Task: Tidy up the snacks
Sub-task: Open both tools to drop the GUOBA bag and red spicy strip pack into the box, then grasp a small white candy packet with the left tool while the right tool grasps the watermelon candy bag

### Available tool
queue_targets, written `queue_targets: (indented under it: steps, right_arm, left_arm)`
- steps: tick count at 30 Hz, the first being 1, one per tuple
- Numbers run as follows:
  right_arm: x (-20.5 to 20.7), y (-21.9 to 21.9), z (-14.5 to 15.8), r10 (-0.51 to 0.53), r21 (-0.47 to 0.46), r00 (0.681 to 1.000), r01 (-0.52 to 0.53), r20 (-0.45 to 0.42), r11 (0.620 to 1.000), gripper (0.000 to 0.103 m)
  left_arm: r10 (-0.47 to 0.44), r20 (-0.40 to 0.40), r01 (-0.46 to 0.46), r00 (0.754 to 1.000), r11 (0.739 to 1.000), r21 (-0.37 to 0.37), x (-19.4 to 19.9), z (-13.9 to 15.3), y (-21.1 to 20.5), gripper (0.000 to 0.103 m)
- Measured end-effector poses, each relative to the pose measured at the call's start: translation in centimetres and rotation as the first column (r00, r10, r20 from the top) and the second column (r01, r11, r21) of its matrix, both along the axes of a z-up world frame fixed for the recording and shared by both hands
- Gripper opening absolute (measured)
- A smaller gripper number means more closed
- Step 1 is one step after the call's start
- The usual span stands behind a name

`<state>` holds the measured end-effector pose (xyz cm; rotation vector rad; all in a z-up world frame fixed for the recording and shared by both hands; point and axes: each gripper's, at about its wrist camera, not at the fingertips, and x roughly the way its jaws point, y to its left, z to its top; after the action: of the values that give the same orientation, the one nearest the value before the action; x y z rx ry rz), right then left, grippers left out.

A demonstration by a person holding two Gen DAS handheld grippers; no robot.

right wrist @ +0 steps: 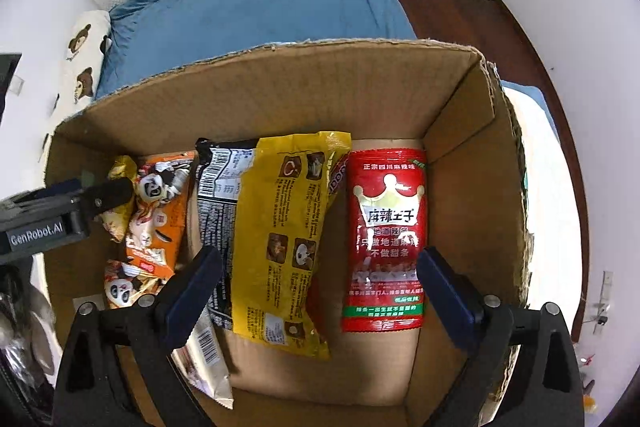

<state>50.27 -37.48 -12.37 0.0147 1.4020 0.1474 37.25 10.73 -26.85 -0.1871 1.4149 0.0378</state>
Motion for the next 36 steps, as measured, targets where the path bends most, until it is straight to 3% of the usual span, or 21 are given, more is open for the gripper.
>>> queue_targets:
  steps: [10,17,28,36]
  right_arm:
    - [-4.7,-0.3,2.7,-0.011,0.052,0.998,0.008,0.057,0.999,0.100]
    - [-9.1,-0.5,5.6,-0.028,0.067,0.990,0.018,0.141,0.998,0.099]
    - [-16.8,-0.7,10.5,0.005,0.046,0.965,-0.018,0.261,0.999,0.099]
    - [-23.3,-1.5,11.3,0.007,0.108,0.971,-0.034,0.240,0.994,0.099]
  left_arm:
    - [-0.007,0.132,0.009,0.991,1.000,-0.012,-5.6,3.7,-2.1,0.099]
    - [-0.033,0.242,0.023,0.970,0.999,0.045,-10.7,6.4,-3.6,0.099]
    - [-0.003,0.334,-0.006,0.943,1.000,0.024,-18.7,9.8,-4.2,0.099]
    - [0.019,0.344,-0.025,0.939,1.000,0.013,-25.3,10.6,-4.6,0.099]
